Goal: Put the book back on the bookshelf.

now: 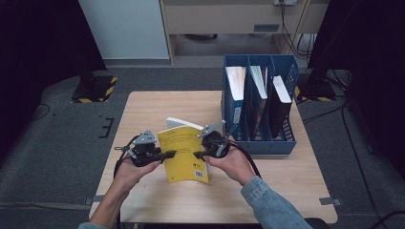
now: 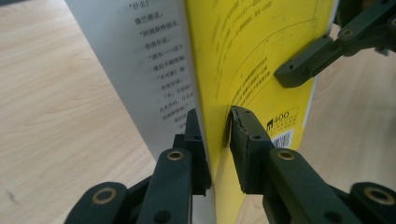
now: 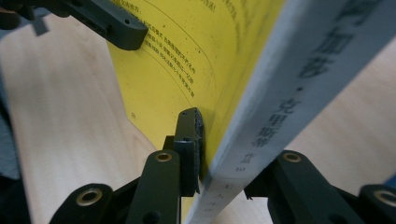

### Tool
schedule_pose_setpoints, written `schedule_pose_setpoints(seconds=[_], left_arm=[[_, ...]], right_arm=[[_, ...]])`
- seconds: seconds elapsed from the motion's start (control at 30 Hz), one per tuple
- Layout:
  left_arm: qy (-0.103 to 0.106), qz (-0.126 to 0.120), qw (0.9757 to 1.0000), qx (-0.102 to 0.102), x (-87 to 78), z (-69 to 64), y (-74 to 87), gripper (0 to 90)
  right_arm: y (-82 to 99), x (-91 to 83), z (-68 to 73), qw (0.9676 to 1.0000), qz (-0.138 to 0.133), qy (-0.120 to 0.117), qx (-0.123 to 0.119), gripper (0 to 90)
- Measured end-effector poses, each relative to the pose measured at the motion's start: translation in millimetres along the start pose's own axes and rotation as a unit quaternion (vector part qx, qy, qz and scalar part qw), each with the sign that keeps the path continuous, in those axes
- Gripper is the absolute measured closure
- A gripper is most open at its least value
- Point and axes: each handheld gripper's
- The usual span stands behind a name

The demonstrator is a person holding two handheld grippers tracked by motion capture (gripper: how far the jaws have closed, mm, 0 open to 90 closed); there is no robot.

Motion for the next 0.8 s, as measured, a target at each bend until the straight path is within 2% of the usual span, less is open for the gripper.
schedule_pose_setpoints(seconds=[0.03,0.17,0.3,0.47,0.6,0.7,0.73,0.8], left_arm=[[-0.011,-0.007,0.9999,0.003,2.4,0.9,-2.5,76.9],[-0.023,-0.021,0.9995,0.003,5.7,3.1,-4.5,76.2],[-0.026,-0.027,0.9993,0.002,6.6,3.7,-3.0,74.2],[-0.019,-0.027,0.9995,0.0,4.3,2.6,-2.2,74.2],[-0.012,-0.019,0.9997,0.009,3.8,-1.6,-3.0,75.7],[-0.011,-0.017,0.9997,0.012,4.0,-2.9,-3.4,76.2],[-0.013,-0.017,0.9997,0.012,4.1,-2.5,-3.6,76.2],[-0.021,-0.018,0.9996,0.009,4.7,-0.9,-4.3,76.0]], right_arm=[[-3.3,-1.6,-0.2,0.9998,-0.002,0.02,-0.009,72.6],[-6.4,-2.7,-1.9,0.9992,-0.012,0.036,-0.012,73.1],[-5.5,-2.2,-1.8,0.9991,-0.013,0.037,-0.012,72.8],[-5.5,-5.2,2.3,0.9992,-0.007,0.025,-0.032,70.5],[-9.2,-9.5,2.8,0.9989,-0.016,0.026,-0.036,67.0],[-12.3,-11.4,1.1,0.9989,-0.019,0.026,-0.035,68.4],[-13.8,-11.6,0.7,0.9987,-0.017,0.024,-0.042,70.8],[-14.9,-11.5,0.6,0.9987,-0.017,0.024,-0.042,71.5]])
Point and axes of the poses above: each handheld gripper's, and its own axes: x roughly forward along the jaws, y roughly out of its underside, z roughly to its left, and after that the axes turned 1 degree about -x, right-handed
